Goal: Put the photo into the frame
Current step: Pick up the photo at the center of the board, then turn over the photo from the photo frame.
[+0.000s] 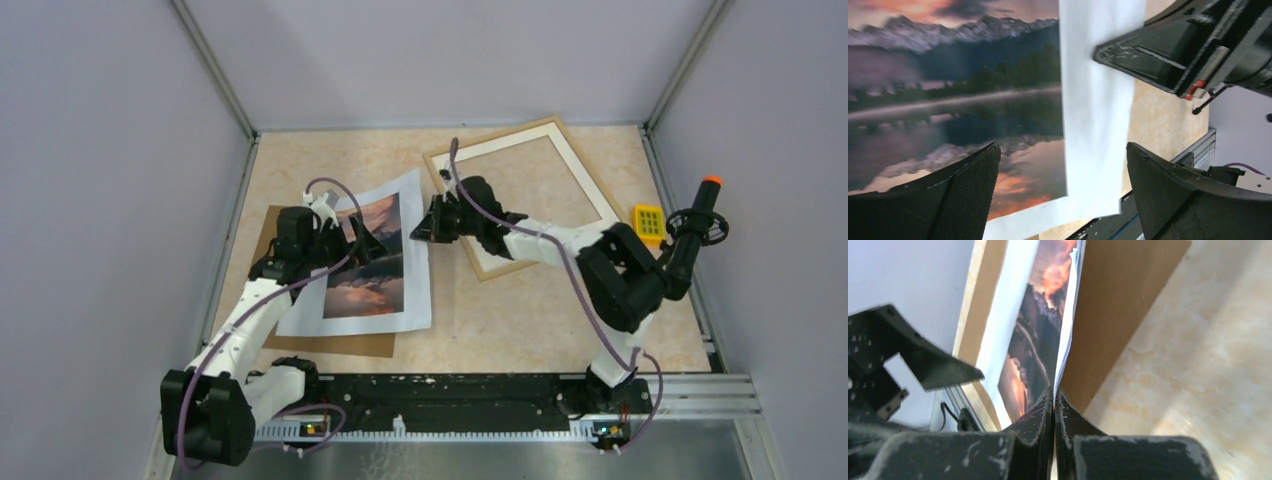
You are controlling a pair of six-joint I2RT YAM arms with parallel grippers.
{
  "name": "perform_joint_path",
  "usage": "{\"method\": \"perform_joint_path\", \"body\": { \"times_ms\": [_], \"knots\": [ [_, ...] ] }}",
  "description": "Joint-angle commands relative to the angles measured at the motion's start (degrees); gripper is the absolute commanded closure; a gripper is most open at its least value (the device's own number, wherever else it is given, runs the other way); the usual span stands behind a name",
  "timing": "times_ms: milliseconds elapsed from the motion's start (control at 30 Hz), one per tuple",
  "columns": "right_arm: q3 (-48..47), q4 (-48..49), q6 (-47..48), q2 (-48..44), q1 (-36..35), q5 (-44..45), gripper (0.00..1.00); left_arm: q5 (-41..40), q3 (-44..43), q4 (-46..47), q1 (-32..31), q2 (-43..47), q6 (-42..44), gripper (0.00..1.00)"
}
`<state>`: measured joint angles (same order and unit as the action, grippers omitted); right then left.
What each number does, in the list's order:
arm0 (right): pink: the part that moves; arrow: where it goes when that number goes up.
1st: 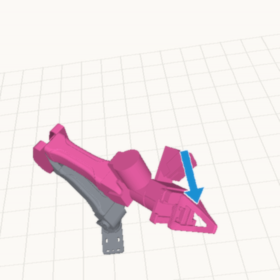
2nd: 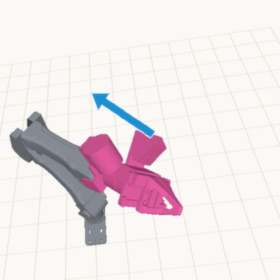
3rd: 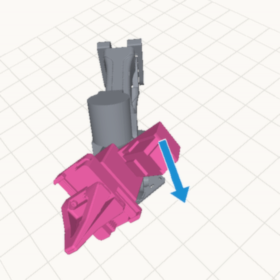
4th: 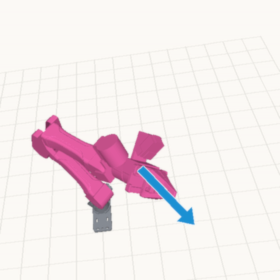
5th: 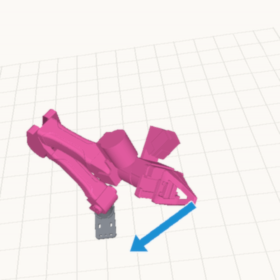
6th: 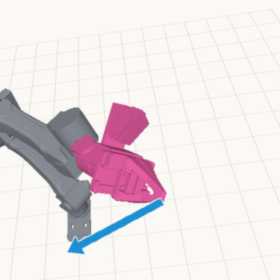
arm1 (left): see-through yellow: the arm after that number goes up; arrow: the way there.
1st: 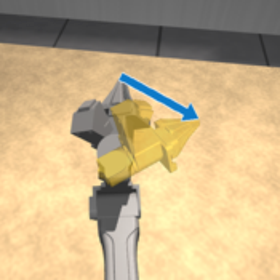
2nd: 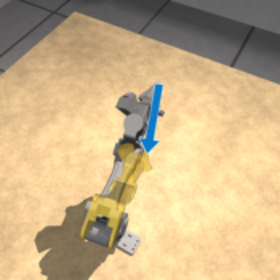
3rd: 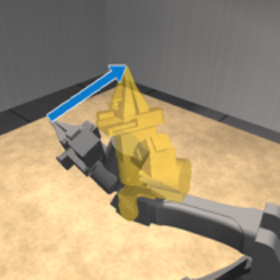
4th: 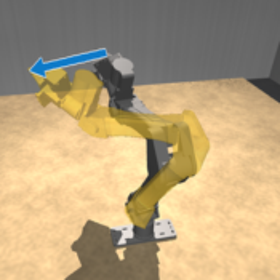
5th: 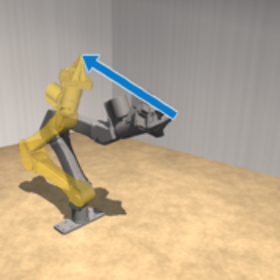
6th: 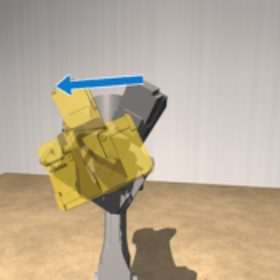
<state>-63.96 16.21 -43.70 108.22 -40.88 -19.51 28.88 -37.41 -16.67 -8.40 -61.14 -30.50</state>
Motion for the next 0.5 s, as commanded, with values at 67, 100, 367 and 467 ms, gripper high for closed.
{"method": "perform_joint_path", "body": {
  "times_ms": [67, 100, 367, 467],
  "knots": [
    [-7.7, -26.5, 18.2, -18.6, 8.6, 0.9, 1.00, 2.8, -7.5, -2.5, -0.2, 3.5, 5.2, 0.02],
    [-9.1, -31.2, 21.0, -20.9, 11.0, 2.0, 1.00, 3.1, -8.3, -2.8, -0.2, 3.4, 5.6, 0.02],
    [-20.8, -51.3, 40.9, -37.3, 18.4, 31.3, 1.00, -0.4, -11.4, -1.9, -4.1, 0.6, 7.6, 0.02],
    [-28.4, -54.6, 47.1, -38.6, 18.4, 39.8, 1.00, -0.6, -11.6, -1.1, -6.3, -1.6, 8.2, 0.02]
  ]
}}
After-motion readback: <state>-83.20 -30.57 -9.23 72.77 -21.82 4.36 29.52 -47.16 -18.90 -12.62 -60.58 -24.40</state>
